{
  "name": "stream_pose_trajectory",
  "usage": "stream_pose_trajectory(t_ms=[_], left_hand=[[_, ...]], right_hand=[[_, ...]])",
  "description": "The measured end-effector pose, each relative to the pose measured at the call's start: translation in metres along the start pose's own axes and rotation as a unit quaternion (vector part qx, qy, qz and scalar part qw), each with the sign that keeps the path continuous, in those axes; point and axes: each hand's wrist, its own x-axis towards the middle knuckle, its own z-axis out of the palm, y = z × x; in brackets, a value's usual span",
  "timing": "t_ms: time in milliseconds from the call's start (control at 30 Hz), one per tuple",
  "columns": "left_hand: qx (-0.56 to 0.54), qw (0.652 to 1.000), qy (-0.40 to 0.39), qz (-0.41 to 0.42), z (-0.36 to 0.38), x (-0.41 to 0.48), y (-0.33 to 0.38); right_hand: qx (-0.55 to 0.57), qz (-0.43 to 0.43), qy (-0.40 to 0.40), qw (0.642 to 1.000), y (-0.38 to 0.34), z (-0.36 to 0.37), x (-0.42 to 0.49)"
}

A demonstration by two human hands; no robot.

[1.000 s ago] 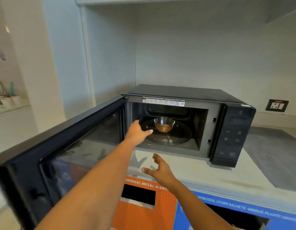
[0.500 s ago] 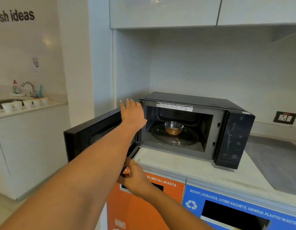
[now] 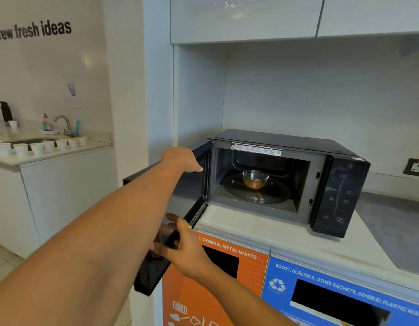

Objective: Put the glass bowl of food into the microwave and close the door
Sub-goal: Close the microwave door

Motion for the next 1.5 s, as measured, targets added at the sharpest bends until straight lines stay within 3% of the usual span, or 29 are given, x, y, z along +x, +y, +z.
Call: stream_pose_trajectory(t_ms=[300, 467, 733, 933, 1167, 1500], left_hand=[[0.066, 0.997, -0.012, 0.042, -0.011, -0.023, 0.049], [0.06, 0.996, -0.003, 0.066, -0.01, -0.032, 0.088], [0.031, 0.994, -0.045, 0.097, -0.003, -0.032, 0.152], [-0.071, 0.985, -0.044, 0.153, 0.004, -0.021, 0.195], [-0.101, 0.968, 0.02, 0.229, 0.019, 0.014, 0.24], [-0.108, 0.943, 0.074, 0.307, 0.031, 0.051, 0.275]], right_hand=[[0.11, -0.035, 0.11, 0.987, -0.004, -0.044, -0.032], [0.134, -0.036, 0.24, 0.961, 0.014, -0.08, -0.047], [0.146, -0.014, 0.326, 0.934, 0.045, -0.156, -0.069], [0.112, -0.006, 0.389, 0.915, 0.066, -0.203, -0.072], [0.067, 0.032, 0.472, 0.878, 0.094, -0.248, -0.063], [-0.014, 0.081, 0.511, 0.855, 0.116, -0.283, -0.044]])
